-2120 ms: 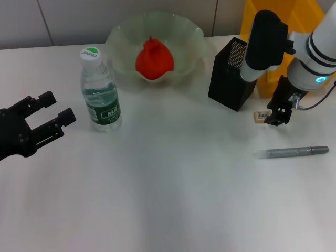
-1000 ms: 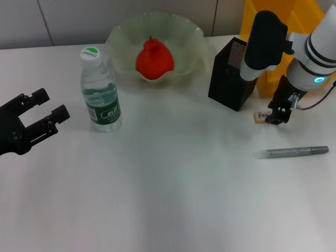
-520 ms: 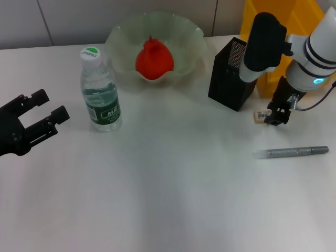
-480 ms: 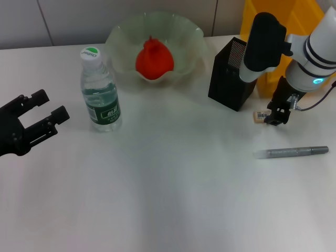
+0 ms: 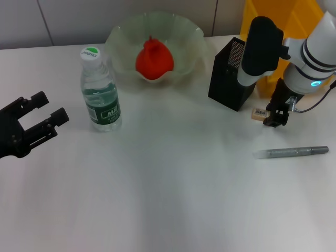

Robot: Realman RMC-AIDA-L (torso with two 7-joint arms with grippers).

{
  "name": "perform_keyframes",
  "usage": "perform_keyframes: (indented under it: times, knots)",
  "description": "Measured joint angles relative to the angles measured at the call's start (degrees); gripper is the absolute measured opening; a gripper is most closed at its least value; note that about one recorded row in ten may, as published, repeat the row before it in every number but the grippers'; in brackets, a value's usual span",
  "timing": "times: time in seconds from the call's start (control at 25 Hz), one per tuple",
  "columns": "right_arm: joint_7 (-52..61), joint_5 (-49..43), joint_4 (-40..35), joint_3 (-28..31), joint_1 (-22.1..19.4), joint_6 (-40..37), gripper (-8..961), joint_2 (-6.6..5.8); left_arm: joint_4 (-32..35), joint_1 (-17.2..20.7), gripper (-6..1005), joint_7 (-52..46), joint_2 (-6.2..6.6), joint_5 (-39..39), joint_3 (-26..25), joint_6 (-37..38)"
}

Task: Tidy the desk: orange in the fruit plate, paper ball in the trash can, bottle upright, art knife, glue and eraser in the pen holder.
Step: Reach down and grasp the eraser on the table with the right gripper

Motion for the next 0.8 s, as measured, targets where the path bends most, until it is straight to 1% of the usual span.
perform_keyframes:
  times: [0.52,0.72,0.8]
  knots:
    - [0.3,0.0,0.0,-0.3,-0.2,1.5,325,0.15,0.0,0.2,738,0.0,-0.02,0.0,0.0,0.0]
    - [0.8,0.0,0.0,-0.3,-0.3,2.4,209,0.15,0.0,0.2,738,0.0,-0.01,0.0,-0.1,0.0]
    - [0.9,0.0,0.0,-0.3,-0.4,2.6,192,0.15,0.0,0.2,738,0.0,-0.01,0.0,-0.1,0.0]
